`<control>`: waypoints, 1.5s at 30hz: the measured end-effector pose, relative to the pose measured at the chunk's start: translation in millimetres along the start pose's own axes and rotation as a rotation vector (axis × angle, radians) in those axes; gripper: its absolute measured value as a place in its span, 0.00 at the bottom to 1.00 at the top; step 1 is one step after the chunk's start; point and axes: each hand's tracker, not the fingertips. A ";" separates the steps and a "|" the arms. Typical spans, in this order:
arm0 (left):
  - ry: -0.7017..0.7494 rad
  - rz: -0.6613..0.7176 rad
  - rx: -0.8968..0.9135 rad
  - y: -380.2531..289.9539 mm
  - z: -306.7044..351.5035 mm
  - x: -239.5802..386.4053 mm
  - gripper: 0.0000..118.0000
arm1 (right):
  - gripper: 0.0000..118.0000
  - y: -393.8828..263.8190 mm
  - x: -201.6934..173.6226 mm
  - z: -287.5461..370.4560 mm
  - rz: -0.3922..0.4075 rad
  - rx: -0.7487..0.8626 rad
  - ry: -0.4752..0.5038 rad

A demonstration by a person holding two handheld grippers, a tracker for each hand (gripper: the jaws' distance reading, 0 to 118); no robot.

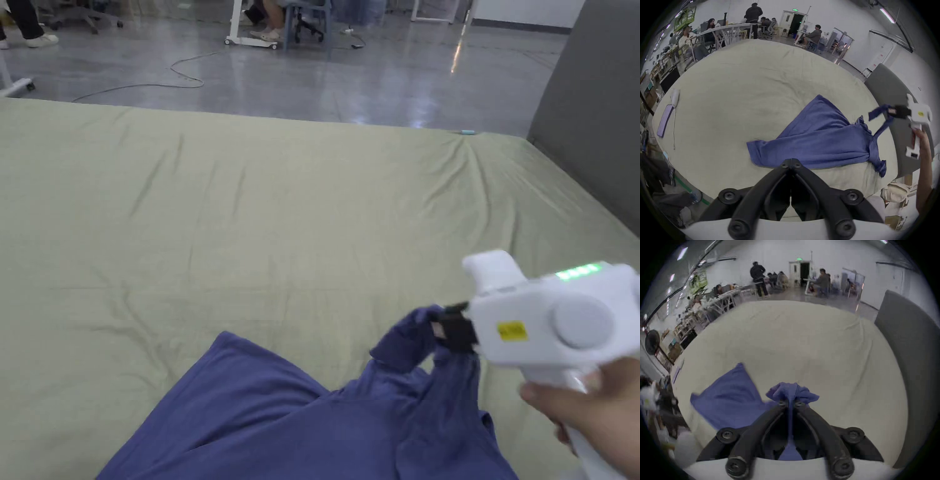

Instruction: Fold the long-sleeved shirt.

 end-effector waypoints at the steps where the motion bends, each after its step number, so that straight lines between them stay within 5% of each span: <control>1: -0.001 -0.001 -0.001 -1.4 0.6 0.4 0.00 | 0.00 -24.1 -4.2 17.1 0.018 -0.016 -0.024; 5: -0.006 0.014 -0.004 -8.1 5.2 0.6 0.00 | 0.00 -109.8 1.3 41.7 0.009 -0.197 -0.032; 10: -0.019 0.024 -0.011 -16.0 13.7 4.8 0.00 | 0.01 -201.2 -0.9 -2.8 0.014 -0.482 -0.067; 13: -0.024 0.013 -0.018 -19.9 16.1 9.6 0.00 | 0.10 -223.1 -8.3 -45.4 -0.063 -0.523 -0.047; 17: -0.028 0.035 -0.013 -21.6 22.2 10.6 0.00 | 0.12 -205.5 -13.3 -38.8 -0.015 -0.541 -0.099; 18: -0.038 0.044 -0.003 -21.7 25.5 10.0 0.00 | 0.21 -204.1 -8.8 -32.4 -0.068 -0.544 -0.086; 20: -0.037 0.047 0.000 -22.3 28.7 11.2 0.00 | 0.75 -197.6 -1.0 -15.8 -0.123 -0.544 -0.019; 22: -0.028 0.040 0.002 -22.2 32.6 13.1 0.00 | 0.85 -184.9 3.4 22.5 -0.221 -0.452 0.050; 25: -0.021 0.035 0.009 -22.3 37.9 14.8 0.00 | 0.85 -162.2 -2.3 90.6 -0.264 -0.206 -0.014; 28: -0.026 0.041 0.010 -20.4 32.5 10.6 0.00 | 0.80 -152.5 -12.6 119.2 -0.284 -0.012 0.043; 29: -0.026 0.042 0.010 -20.7 31.2 11.0 0.00 | 0.63 -148.5 -20.6 120.4 -0.277 -0.013 0.069; 31: -0.018 0.042 0.004 -19.3 24.7 9.5 0.00 | 0.02 -146.6 -40.4 109.2 -0.156 -0.040 0.062; 34: -0.015 0.070 0.005 -17.5 15.8 1.9 0.05 | 0.02 -145.9 -69.0 80.1 -0.042 -0.075 -0.042; 36: -0.007 0.098 0.004 -13.4 6.9 -5.9 0.15 | 0.02 -150.1 -78.2 68.0 -0.034 -0.094 -0.018; 38: 0.028 0.089 0.011 -7.4 -6.8 -14.3 0.82 | 0.02 -153.1 -81.2 57.9 -0.066 -0.112 0.043; 39: 0.052 0.082 -0.002 -2.7 -18.0 -20.2 1.00 | 0.02 -154.6 -81.1 56.4 -0.104 -0.103 0.069; 45: 0.172 0.120 -0.142 28.8 -88.0 -55.3 0.98 | 0.02 -156.1 -68.8 48.4 -0.182 -0.110 0.060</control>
